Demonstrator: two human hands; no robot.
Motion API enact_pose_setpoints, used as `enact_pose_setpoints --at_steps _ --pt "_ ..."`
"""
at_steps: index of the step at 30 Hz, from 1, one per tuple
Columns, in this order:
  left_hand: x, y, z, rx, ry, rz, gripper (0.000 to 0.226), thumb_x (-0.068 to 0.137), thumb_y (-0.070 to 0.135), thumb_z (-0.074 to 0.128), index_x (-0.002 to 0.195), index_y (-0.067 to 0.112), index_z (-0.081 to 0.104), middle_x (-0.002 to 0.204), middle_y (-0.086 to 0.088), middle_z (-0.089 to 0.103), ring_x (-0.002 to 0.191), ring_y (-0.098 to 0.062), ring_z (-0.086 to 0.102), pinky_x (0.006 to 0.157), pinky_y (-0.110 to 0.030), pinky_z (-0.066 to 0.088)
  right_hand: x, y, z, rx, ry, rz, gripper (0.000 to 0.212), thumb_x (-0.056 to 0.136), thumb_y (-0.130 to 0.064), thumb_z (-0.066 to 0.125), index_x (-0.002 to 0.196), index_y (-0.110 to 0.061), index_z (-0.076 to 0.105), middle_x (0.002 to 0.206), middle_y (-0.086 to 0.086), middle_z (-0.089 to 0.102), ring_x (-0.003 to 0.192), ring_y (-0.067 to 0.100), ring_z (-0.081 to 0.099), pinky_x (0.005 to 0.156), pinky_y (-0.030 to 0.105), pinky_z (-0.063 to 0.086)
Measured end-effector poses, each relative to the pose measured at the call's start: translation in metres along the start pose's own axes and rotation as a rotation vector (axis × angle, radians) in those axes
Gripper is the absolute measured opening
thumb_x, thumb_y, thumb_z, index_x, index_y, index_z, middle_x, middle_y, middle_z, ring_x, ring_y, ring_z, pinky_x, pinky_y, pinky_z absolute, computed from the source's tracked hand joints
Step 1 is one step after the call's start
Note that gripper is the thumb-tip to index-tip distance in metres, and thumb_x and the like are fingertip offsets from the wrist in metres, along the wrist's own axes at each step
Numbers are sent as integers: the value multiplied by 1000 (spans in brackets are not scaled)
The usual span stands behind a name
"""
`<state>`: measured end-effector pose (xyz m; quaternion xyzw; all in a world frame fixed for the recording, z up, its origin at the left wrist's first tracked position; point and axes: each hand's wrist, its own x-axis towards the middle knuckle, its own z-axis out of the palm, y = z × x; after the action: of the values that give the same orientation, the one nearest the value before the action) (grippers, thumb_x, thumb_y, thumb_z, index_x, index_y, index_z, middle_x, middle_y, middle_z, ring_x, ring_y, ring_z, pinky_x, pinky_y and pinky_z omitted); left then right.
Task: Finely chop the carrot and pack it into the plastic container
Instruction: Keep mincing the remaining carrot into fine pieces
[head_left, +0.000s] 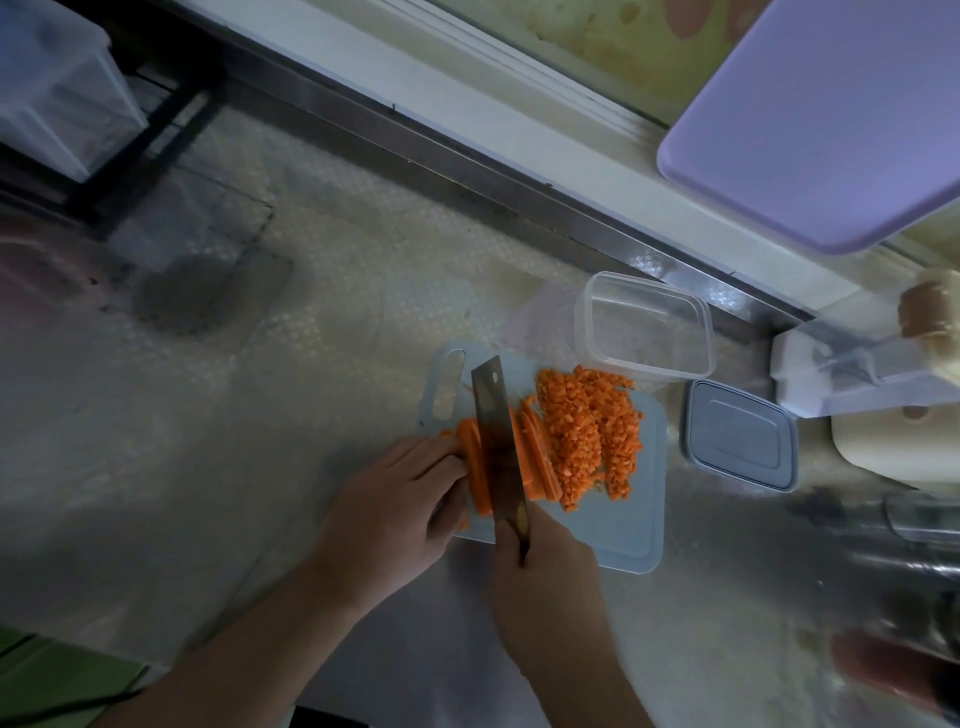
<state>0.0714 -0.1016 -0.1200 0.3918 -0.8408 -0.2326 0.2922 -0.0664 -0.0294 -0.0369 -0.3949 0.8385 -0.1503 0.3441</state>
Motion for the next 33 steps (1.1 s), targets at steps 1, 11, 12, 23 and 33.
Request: enact_pose_setpoints --at_steps 1,11,12,23,33 --pt "-1 0 0 1 3 2 10 96 18 71 104 17 76 113 10 71 105 -13 65 90 -21 51 -1 3 -1 -13 -2 4 36 102 -24 50 66 -29 45 64 -10 56 63 2 53 54 15 40" --pt "1 0 1 -4 25 7 6 98 18 70 98 16 76 108 9 70 100 -14 65 84 -27 54 -6 -5 2 -92 -64 39 31 97 -17 50 67 -25 44 66 -6 52 60 7 47 53 20 36" --pt "0 0 2 -1 31 9 6 98 18 70 97 16 76 108 8 71 100 -15 65 84 -27 54 -6 -9 3 -107 -72 48 32 97 -17 49 67 -27 43 66 -7 51 60 6 47 52 19 36" --pt "0 -2 2 -20 19 -2 4 95 15 73 98 17 76 107 7 71 100 -16 66 84 -31 55 4 -14 10 -12 -1 1 25 102 -25 50 79 -34 50 69 -15 55 71 4 57 58 15 44" --pt "-1 -2 -2 -50 21 -33 12 92 18 78 103 20 78 113 11 71 104 -12 66 87 -21 52 -1 -4 1 -8 -10 1 33 102 -23 49 70 -28 50 62 -6 56 63 1 55 50 16 37"
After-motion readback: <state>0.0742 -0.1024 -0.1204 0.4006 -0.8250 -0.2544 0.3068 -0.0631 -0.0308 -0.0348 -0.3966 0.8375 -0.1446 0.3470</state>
